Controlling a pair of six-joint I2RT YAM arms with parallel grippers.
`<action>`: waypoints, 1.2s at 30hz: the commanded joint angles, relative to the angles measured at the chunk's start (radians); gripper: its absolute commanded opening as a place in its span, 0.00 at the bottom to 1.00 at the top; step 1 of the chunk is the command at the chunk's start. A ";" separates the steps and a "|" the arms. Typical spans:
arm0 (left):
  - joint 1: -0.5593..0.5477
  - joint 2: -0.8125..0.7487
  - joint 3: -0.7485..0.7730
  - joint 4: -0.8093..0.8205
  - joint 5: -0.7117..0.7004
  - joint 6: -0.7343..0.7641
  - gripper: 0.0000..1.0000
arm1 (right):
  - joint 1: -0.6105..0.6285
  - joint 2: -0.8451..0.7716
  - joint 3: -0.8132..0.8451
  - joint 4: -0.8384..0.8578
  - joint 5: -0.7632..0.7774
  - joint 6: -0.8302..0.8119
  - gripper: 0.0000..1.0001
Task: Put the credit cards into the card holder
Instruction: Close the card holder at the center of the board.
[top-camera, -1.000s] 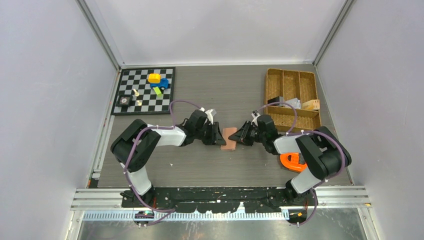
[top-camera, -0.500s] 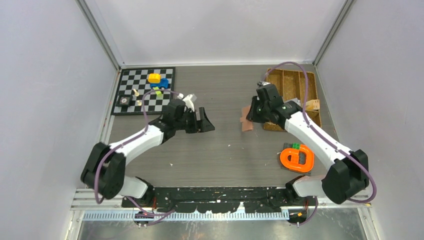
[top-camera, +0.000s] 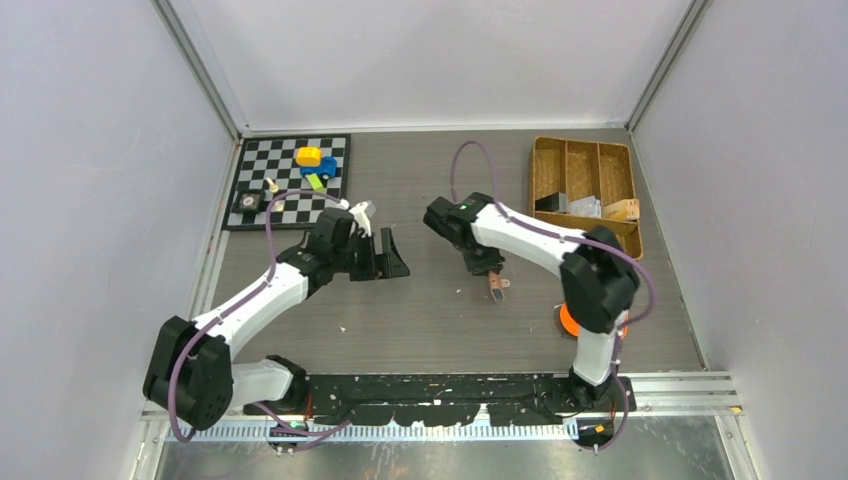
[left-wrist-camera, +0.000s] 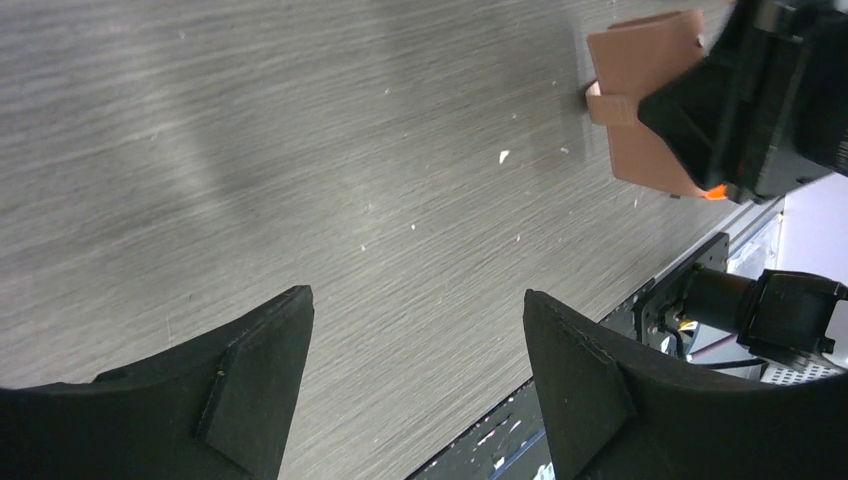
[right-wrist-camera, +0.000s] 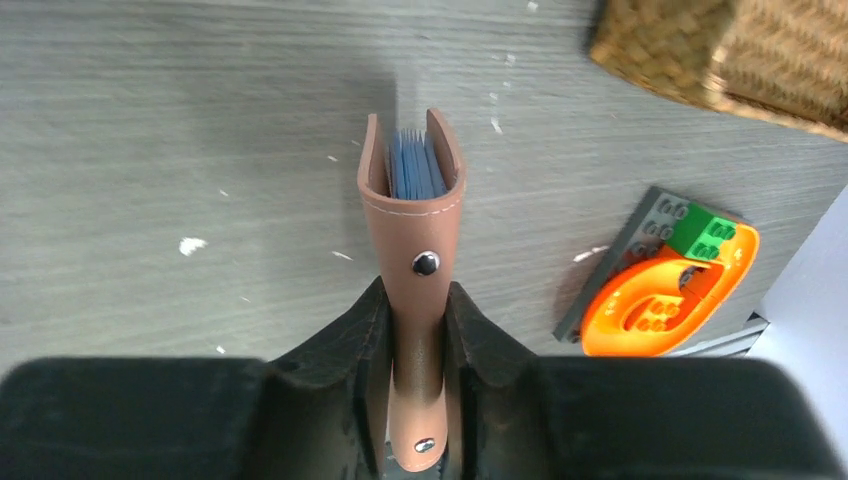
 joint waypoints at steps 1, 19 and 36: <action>0.015 -0.068 -0.038 -0.044 -0.017 0.016 0.79 | 0.066 0.118 0.132 -0.058 0.062 0.083 0.35; -0.097 -0.081 -0.089 0.073 -0.086 -0.121 0.77 | -0.034 -0.193 -0.085 0.228 -0.249 0.030 0.65; -0.272 0.391 0.084 0.372 -0.143 -0.284 0.71 | -0.469 -0.360 -0.520 0.604 -0.730 -0.089 0.44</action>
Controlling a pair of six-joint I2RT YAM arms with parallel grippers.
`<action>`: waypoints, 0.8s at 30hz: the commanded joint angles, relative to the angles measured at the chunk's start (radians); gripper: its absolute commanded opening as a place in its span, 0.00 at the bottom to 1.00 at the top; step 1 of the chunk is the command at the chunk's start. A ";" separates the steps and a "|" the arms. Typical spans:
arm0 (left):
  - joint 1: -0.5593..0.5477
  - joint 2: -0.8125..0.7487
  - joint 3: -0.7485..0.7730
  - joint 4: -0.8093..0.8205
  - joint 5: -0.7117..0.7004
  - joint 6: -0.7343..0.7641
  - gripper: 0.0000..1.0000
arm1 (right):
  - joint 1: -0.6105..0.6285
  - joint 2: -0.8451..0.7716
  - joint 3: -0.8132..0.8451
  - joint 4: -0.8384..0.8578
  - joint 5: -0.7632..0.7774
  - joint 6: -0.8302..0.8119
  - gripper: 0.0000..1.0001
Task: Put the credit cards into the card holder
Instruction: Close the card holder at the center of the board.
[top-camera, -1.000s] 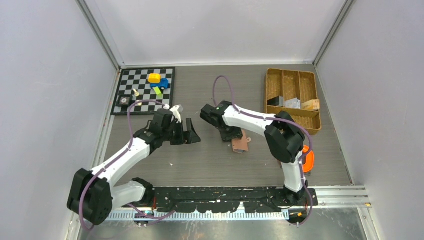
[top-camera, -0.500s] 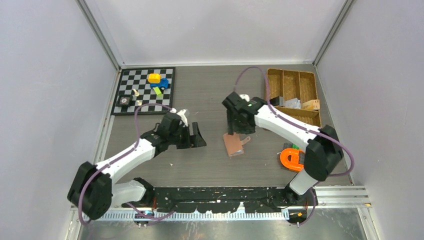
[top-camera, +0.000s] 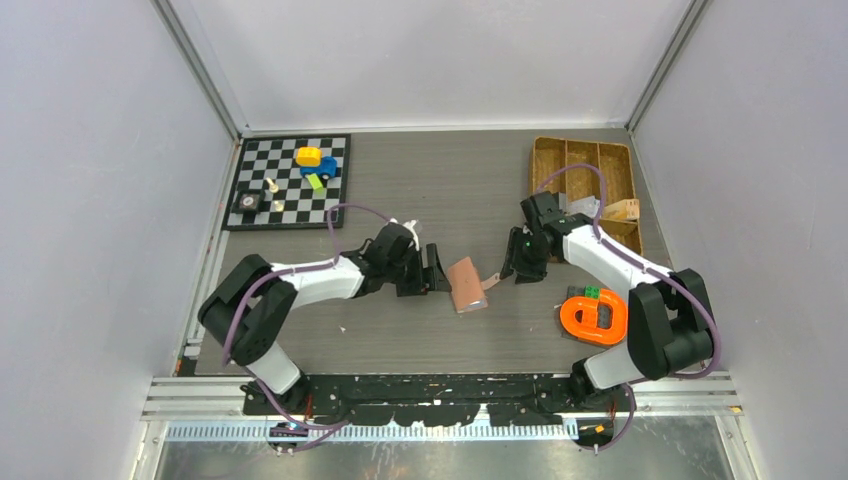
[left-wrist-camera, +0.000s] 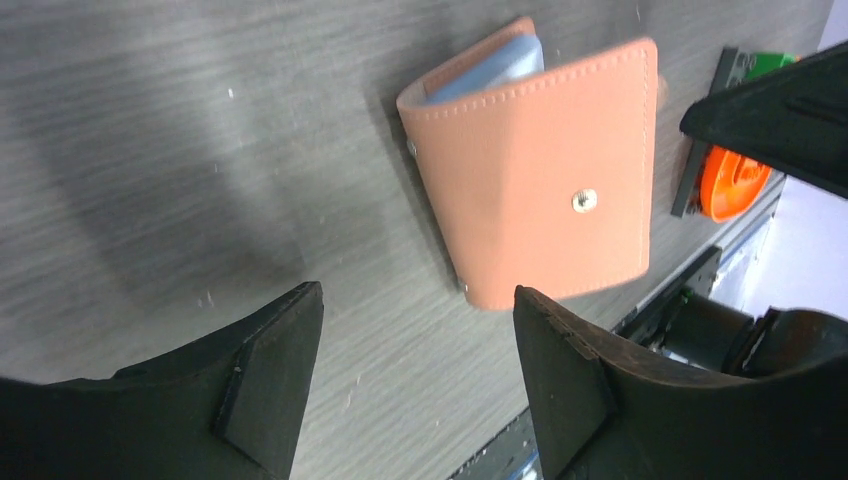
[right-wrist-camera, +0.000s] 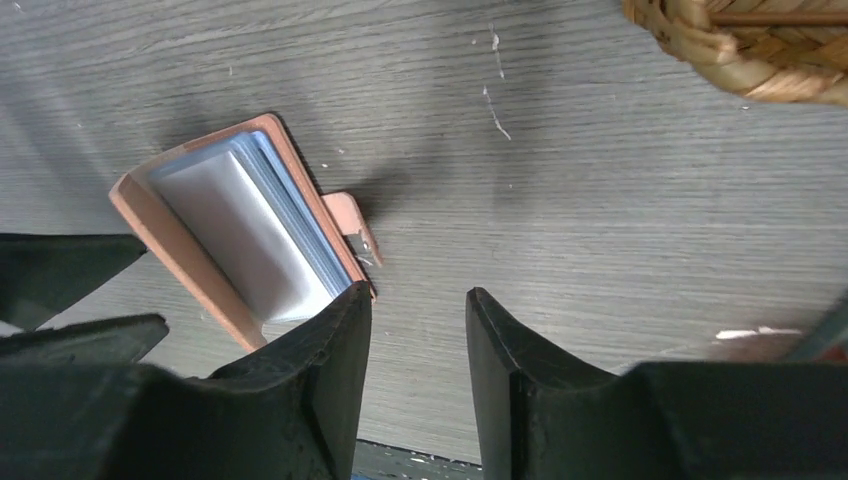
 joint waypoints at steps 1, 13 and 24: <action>-0.010 0.054 0.071 0.082 -0.057 -0.021 0.71 | -0.055 0.004 -0.044 0.149 -0.166 -0.038 0.43; -0.037 0.210 0.198 -0.020 -0.106 0.045 0.62 | -0.095 0.036 -0.078 0.217 -0.240 -0.045 0.34; -0.075 0.273 0.261 -0.162 -0.155 0.113 0.48 | -0.103 0.069 -0.084 0.243 -0.250 -0.053 0.21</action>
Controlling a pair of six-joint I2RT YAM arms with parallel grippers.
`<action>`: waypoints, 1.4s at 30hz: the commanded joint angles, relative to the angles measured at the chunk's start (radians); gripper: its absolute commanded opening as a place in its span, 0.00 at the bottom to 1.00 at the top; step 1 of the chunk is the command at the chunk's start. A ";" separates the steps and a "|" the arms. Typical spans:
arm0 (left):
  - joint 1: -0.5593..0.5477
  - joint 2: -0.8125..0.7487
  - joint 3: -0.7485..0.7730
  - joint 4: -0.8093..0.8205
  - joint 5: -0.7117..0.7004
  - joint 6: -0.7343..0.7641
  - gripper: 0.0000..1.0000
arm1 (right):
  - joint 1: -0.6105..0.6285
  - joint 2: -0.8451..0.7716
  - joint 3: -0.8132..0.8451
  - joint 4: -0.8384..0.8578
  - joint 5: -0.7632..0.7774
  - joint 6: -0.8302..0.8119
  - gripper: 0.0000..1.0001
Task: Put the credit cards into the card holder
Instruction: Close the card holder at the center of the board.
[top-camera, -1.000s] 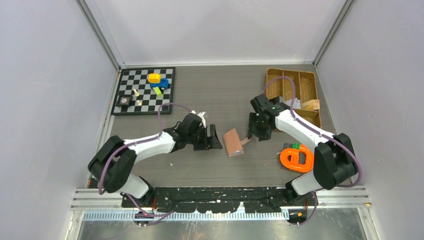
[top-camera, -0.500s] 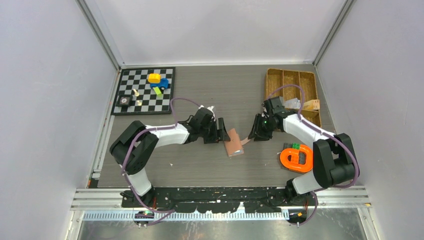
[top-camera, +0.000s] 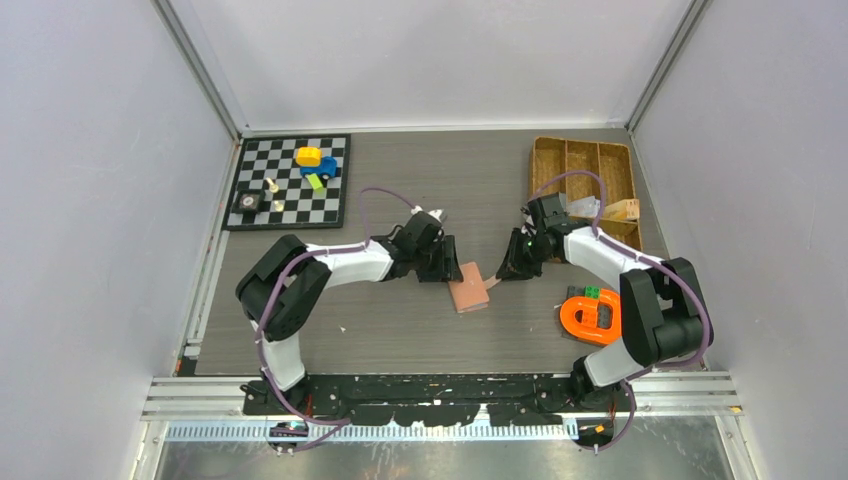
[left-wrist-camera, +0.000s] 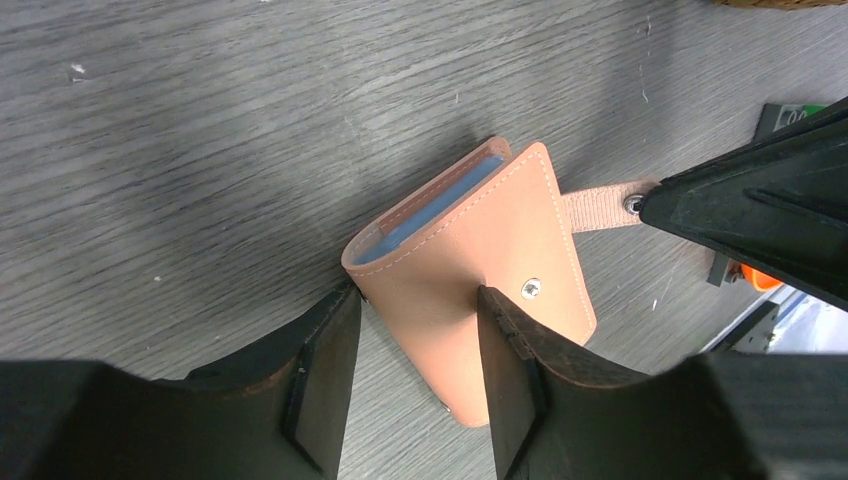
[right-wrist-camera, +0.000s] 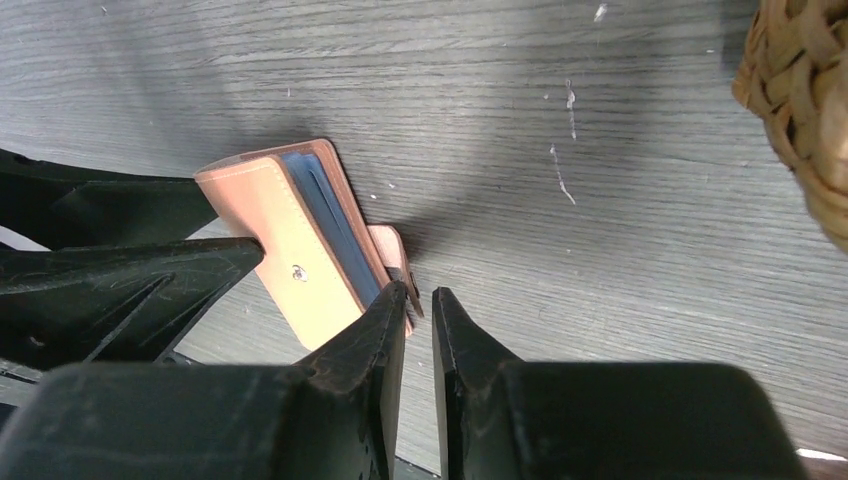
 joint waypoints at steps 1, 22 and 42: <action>-0.021 0.045 0.018 -0.114 -0.058 0.061 0.47 | -0.007 0.012 0.000 0.042 -0.028 -0.014 0.20; -0.071 0.099 0.097 -0.221 -0.133 0.111 0.38 | 0.047 0.002 -0.015 0.125 -0.211 -0.033 0.01; -0.073 0.106 0.094 -0.209 -0.122 0.104 0.33 | 0.122 0.080 0.029 0.103 -0.136 -0.051 0.00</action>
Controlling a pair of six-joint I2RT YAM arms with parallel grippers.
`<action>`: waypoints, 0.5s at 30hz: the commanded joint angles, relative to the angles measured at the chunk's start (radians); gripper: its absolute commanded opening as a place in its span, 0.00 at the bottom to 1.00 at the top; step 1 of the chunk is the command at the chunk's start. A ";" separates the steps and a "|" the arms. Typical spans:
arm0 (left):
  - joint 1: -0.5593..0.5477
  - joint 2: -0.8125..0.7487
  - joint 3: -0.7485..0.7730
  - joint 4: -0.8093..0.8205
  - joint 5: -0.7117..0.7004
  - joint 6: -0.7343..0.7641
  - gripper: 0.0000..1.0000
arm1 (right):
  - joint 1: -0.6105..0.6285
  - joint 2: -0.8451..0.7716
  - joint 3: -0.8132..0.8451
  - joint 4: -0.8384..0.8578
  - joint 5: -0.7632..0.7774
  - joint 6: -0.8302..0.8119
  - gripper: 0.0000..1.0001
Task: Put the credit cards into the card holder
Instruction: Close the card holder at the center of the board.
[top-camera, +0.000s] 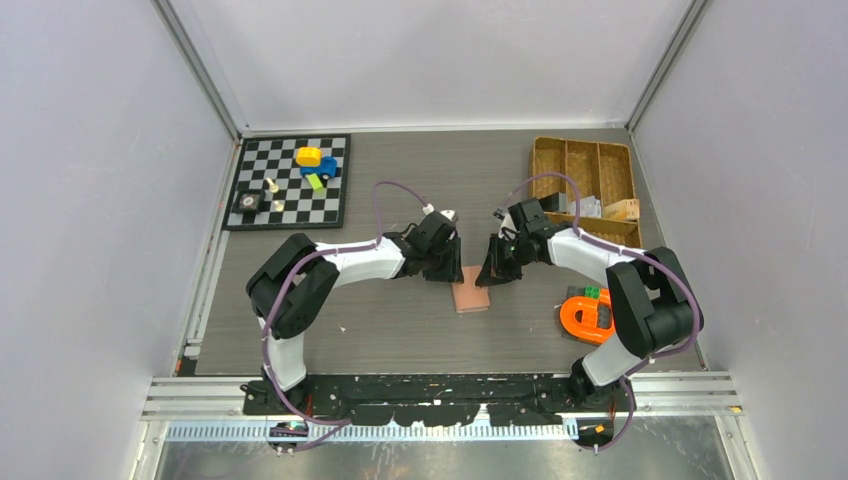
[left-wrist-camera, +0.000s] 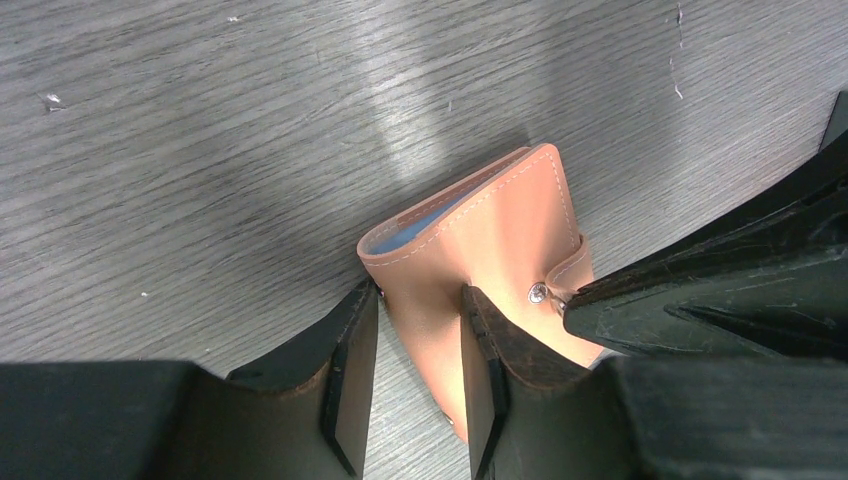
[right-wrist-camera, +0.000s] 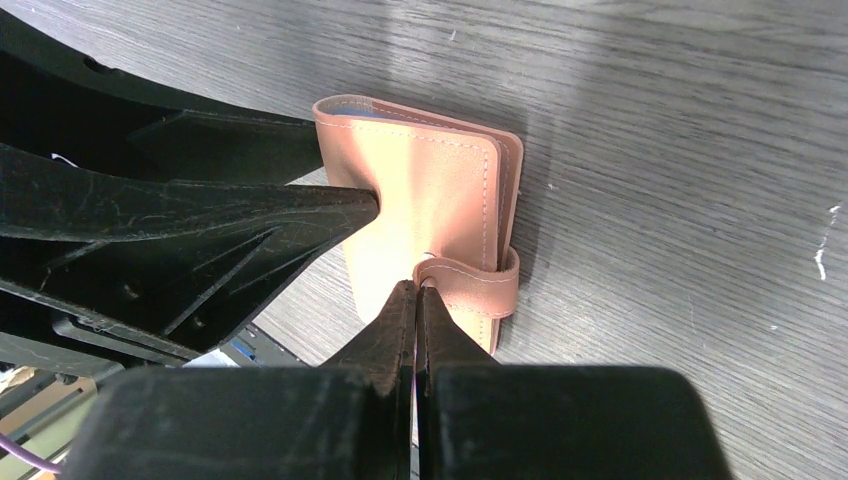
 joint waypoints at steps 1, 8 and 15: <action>-0.017 0.053 -0.018 -0.080 -0.022 0.028 0.33 | 0.011 0.016 0.031 0.003 0.018 -0.005 0.00; -0.017 0.052 -0.018 -0.080 -0.021 0.028 0.32 | 0.023 0.032 0.038 -0.006 0.061 -0.007 0.01; -0.017 0.052 -0.020 -0.079 -0.022 0.027 0.31 | 0.028 0.028 0.043 -0.026 0.112 -0.013 0.00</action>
